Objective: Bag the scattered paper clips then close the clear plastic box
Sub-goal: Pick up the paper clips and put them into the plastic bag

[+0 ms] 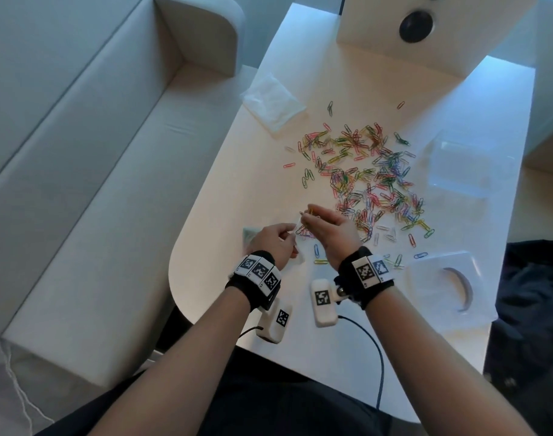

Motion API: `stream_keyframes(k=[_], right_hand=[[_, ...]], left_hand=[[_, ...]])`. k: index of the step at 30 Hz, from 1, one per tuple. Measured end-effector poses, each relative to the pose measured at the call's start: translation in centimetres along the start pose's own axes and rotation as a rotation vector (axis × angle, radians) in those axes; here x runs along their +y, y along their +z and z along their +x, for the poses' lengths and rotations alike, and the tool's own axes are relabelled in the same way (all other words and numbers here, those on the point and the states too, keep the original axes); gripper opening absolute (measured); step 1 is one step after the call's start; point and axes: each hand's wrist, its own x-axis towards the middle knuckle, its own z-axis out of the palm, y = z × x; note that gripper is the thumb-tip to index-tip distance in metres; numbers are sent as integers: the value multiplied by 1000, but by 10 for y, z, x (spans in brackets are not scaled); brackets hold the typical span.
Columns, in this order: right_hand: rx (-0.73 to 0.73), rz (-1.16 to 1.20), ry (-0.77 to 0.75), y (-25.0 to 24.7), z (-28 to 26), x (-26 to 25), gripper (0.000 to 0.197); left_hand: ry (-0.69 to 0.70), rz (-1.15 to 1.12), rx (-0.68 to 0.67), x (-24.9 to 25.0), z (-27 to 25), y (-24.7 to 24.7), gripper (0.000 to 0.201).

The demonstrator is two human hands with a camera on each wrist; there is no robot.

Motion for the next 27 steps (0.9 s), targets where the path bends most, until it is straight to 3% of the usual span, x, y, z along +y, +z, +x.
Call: stream_keyframes(k=[3, 6, 10, 14, 16, 20, 27], right_hand=[[66, -64, 9, -2, 1, 16, 28], [114, -332, -63, -8, 0, 23, 24], [70, -617, -122, -4, -6, 23, 19], [-9, -920, -159, 5, -8, 17, 40], [-27, -1074, -260, 9, -11, 12, 37], [-51, -1218, -422, 12, -6, 5, 19], [-92, -1424, -490, -5, -3, 6, 18]], left_hand=[[7, -24, 36, 4, -1, 1, 26], [5, -56, 70, 11, -5, -4, 28], [14, -48, 73, 14, -7, -6, 27], [28, -31, 73, 15, -8, -6, 26], [30, -22, 65, 14, -7, -7, 26], [40, -24, 48, 10, -8, -7, 26], [37, -81, 28, 11, -6, -9, 24]])
